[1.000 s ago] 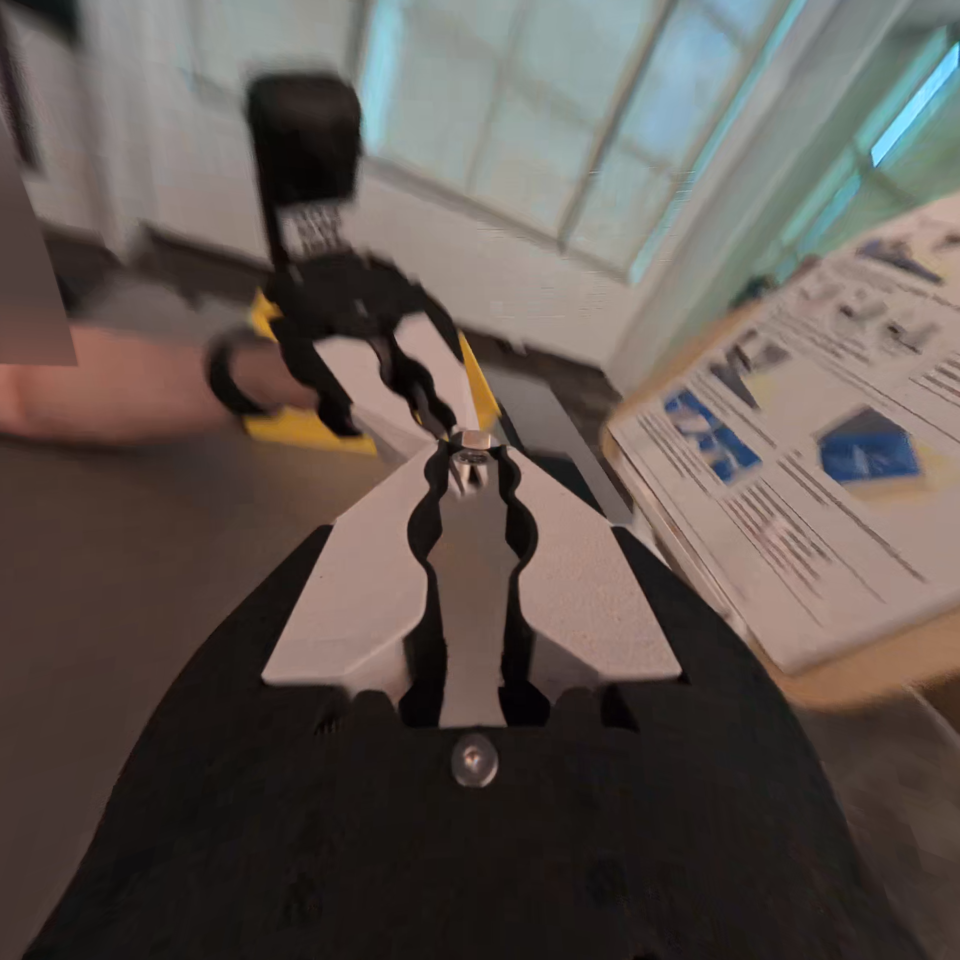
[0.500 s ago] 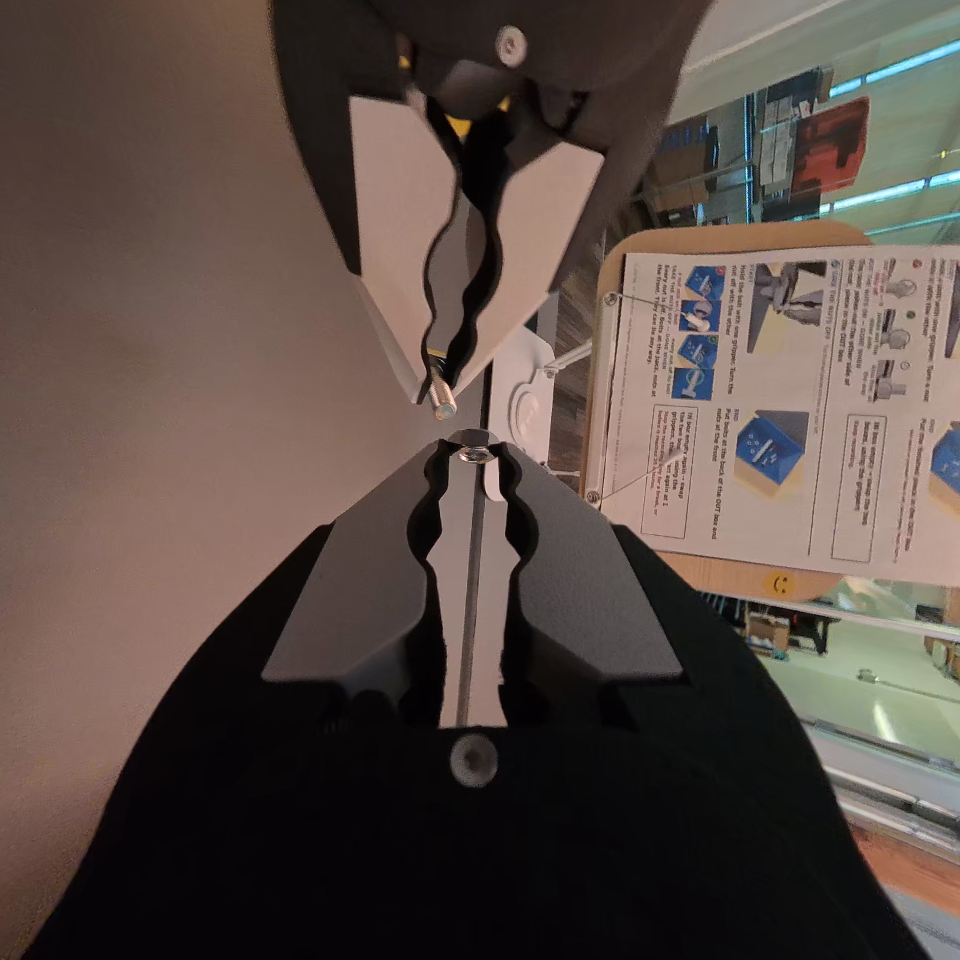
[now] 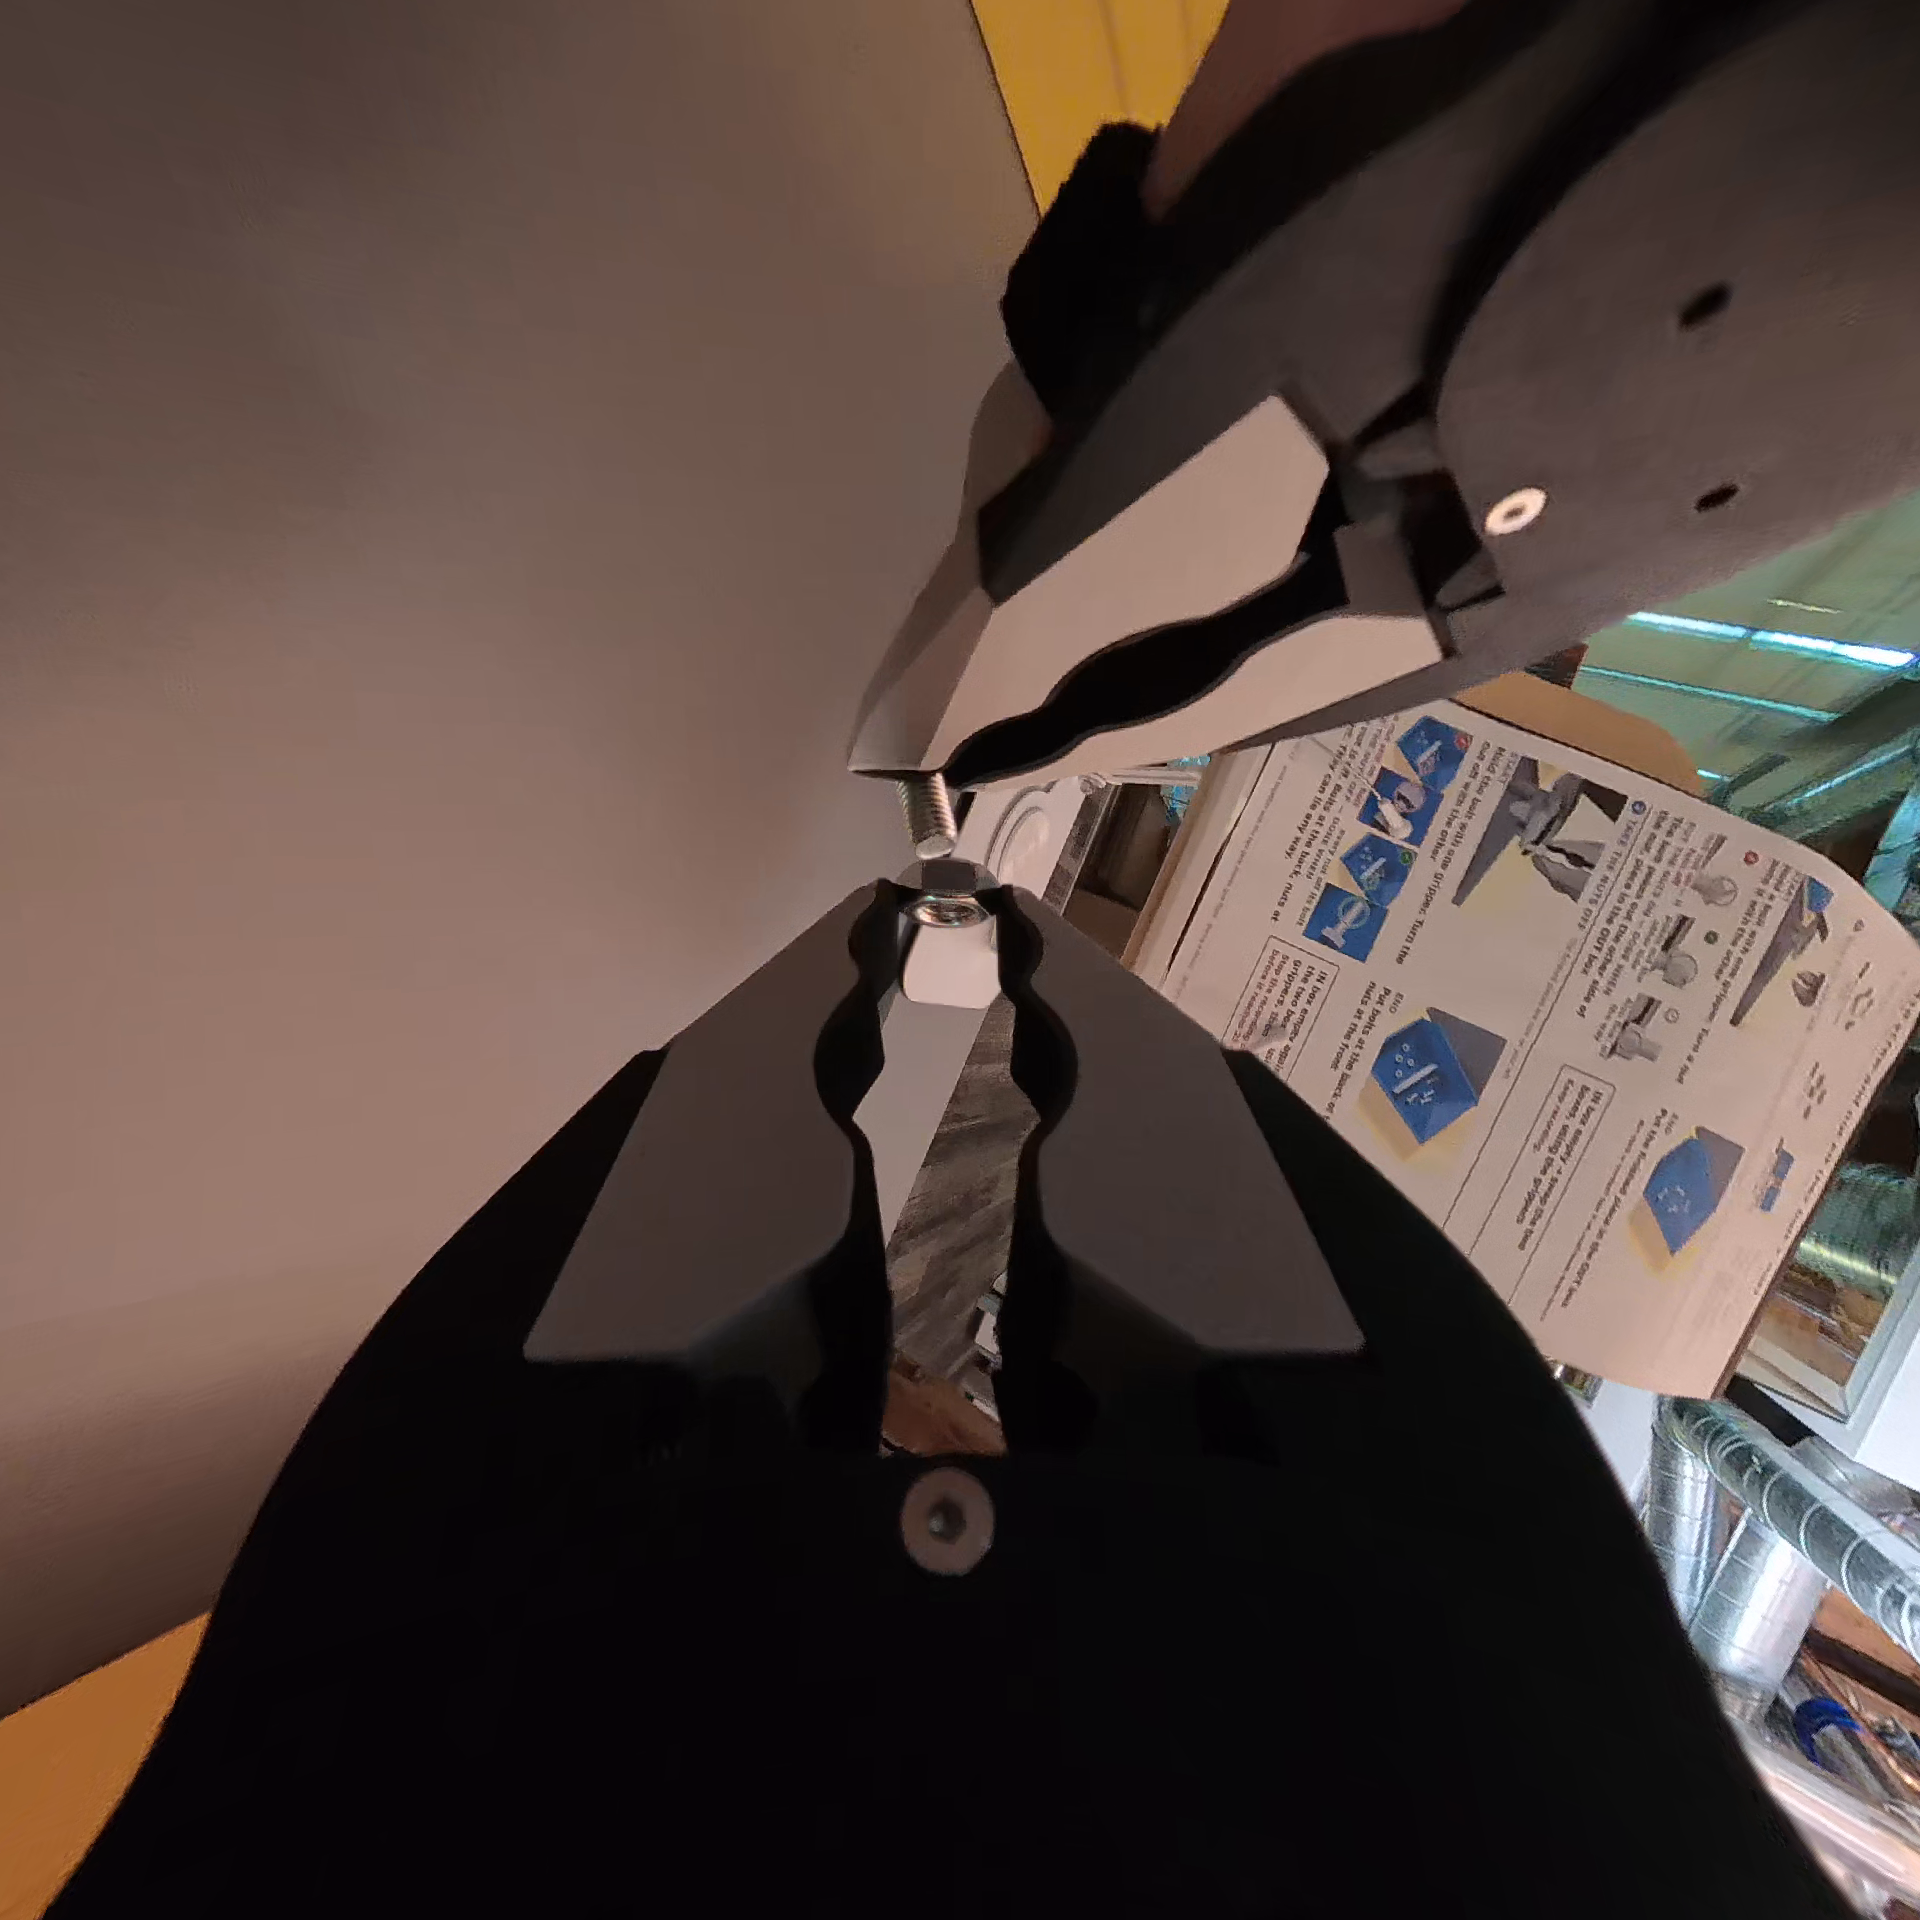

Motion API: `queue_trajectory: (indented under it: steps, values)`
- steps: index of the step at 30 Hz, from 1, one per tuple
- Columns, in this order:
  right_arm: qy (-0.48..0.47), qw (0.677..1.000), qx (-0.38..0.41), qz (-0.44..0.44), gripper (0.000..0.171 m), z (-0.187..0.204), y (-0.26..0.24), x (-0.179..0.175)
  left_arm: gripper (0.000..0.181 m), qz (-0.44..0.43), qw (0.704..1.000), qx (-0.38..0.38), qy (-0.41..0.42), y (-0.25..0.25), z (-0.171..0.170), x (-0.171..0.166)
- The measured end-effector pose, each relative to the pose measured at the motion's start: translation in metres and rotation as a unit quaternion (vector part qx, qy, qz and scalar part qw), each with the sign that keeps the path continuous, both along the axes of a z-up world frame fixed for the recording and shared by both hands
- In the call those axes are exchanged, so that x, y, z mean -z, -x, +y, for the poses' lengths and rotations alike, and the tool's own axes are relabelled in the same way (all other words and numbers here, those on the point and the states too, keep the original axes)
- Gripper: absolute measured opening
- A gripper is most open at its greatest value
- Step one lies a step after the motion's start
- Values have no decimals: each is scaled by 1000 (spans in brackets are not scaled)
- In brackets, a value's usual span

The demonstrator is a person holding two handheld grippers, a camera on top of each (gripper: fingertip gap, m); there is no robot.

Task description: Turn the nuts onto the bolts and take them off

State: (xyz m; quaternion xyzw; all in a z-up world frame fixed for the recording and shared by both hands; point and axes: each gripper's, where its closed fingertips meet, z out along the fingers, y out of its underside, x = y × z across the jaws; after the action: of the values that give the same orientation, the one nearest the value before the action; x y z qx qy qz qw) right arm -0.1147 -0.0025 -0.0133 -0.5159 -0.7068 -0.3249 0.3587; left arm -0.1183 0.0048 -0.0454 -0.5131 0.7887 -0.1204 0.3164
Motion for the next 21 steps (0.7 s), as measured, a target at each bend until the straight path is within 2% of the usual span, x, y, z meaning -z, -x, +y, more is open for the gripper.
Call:
queue_trajectory:
  steps: [1, 21]
  values:
    - [1, 1000, -4, -2, 18, 0, 3, 1, 7, 5, 1000, 1, 2, 1, 0, 2]
    - [21, 999, -17, -30, 18, -10, 21, 13, 7, 26, 997, 65, 30, 18, -17, 5]
